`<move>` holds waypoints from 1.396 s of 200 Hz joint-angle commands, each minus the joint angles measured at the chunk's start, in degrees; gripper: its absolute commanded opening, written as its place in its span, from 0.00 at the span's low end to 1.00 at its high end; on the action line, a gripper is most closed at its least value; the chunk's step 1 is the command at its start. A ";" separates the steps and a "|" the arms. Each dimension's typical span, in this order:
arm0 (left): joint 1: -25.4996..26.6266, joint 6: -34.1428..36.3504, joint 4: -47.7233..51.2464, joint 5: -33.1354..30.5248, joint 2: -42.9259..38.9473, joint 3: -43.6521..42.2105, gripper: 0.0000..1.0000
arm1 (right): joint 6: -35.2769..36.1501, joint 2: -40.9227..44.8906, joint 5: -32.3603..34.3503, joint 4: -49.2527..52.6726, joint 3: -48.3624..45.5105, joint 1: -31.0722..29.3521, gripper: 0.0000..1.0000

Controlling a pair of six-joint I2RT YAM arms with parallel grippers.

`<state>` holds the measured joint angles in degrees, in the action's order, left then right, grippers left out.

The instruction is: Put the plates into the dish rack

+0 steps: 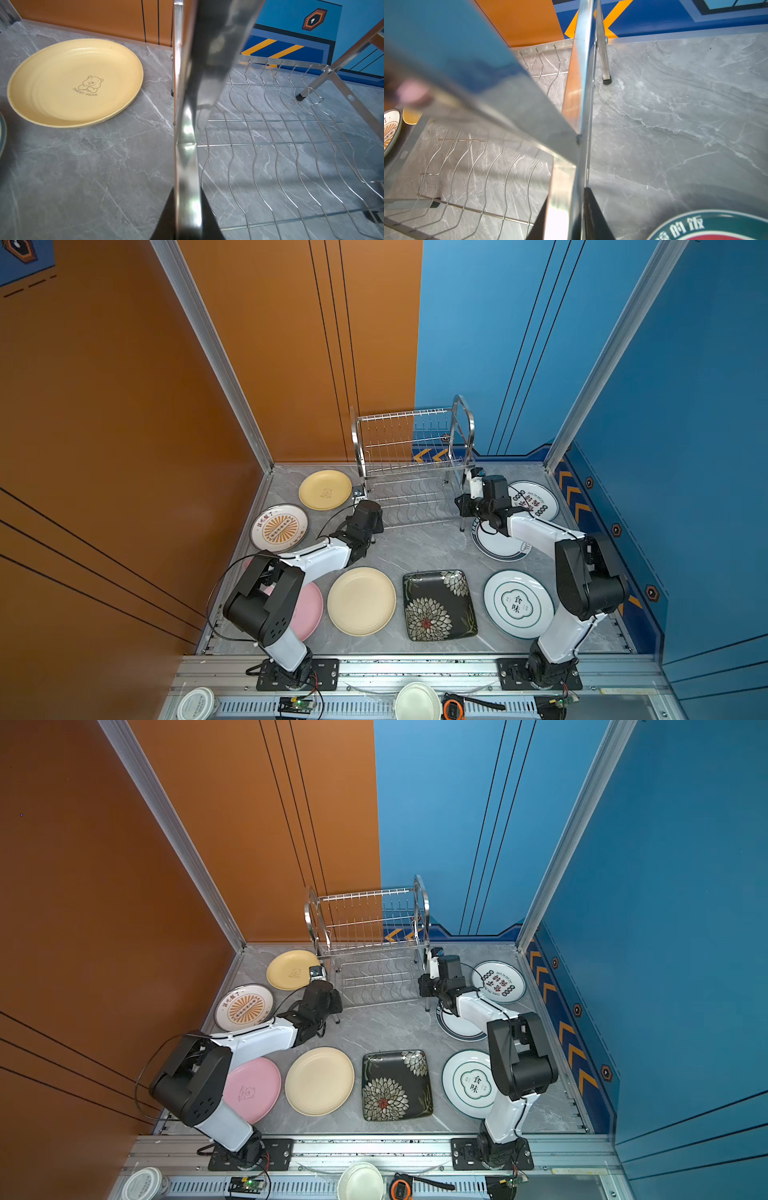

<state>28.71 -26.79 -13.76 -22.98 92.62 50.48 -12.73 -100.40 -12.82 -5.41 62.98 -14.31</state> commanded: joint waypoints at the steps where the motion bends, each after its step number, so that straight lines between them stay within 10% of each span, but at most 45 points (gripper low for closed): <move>1: -0.93 -1.95 5.51 -0.59 -1.20 -2.48 0.00 | 2.16 2.07 3.26 3.65 -3.08 -1.42 0.20; 162: 3.61 -2.28 18.26 -2.01 -9.99 -0.38 0.74 | -2.87 10.48 -0.28 18.53 -3.74 1.65 0.65; 279: 20.38 -19.62 37.73 12.24 -14.15 3.32 0.81 | -5.96 25.30 -11.05 34.96 -15.68 -0.07 0.74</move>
<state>46.92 -39.66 20.27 -16.47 78.11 52.36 -18.00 -77.45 -20.75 24.97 48.80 -13.80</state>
